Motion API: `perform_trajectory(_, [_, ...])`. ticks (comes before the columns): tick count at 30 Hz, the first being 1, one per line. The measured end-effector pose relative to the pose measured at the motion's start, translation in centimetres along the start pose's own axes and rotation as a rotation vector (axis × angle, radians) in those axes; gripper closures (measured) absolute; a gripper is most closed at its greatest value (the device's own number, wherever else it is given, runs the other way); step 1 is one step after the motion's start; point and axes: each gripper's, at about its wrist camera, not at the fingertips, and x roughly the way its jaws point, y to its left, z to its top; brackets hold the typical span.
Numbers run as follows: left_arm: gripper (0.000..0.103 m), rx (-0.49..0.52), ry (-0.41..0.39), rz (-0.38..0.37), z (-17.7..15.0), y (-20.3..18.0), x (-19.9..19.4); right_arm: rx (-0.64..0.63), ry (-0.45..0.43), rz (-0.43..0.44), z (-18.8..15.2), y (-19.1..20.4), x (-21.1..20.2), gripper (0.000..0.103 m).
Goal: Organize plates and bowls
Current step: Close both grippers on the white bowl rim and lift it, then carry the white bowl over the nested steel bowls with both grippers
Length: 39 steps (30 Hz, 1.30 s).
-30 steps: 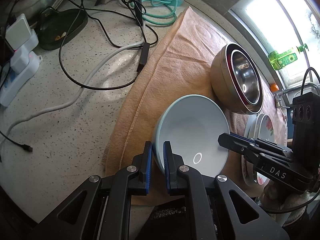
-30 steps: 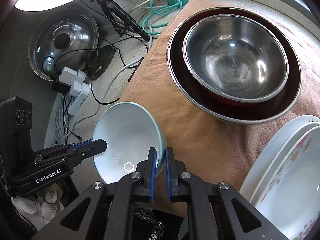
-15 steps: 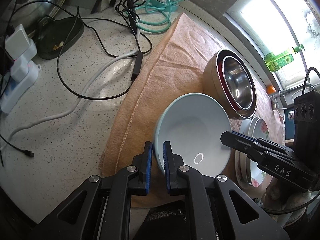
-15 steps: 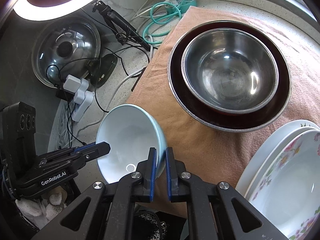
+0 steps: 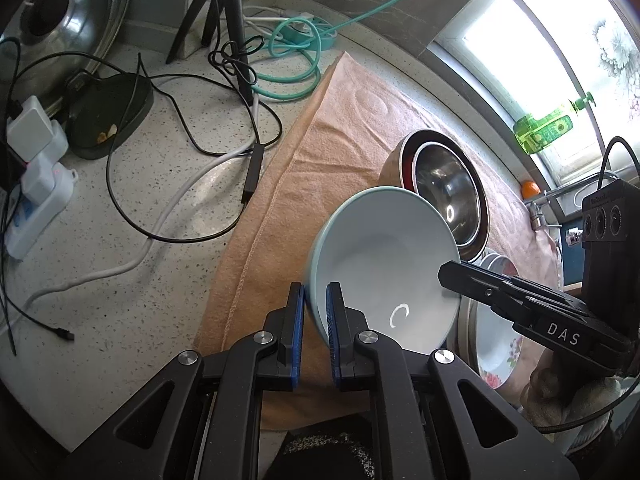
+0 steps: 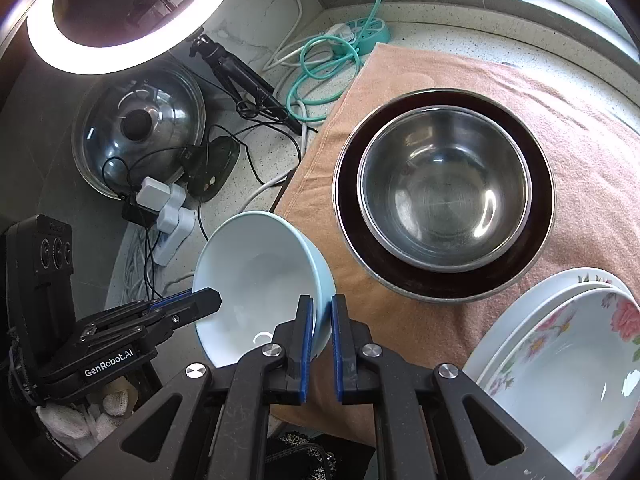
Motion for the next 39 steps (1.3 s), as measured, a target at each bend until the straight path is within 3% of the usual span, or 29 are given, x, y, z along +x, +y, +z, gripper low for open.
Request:
perform_trajectory(19, [0.094, 0.092, -0.071, -0.001, 3.6, -3.4, -0.9, 0.029, -0.069, -0.01, 2.2, -1.8, -2.5, 0.095])
perform_trajectory(39, [0.094, 0.108, -0.112, 0.029, 4.8, -3.6, -2.2, 0.063, -0.042, 0.04, 3.2, -2.4, -1.5, 0.094])
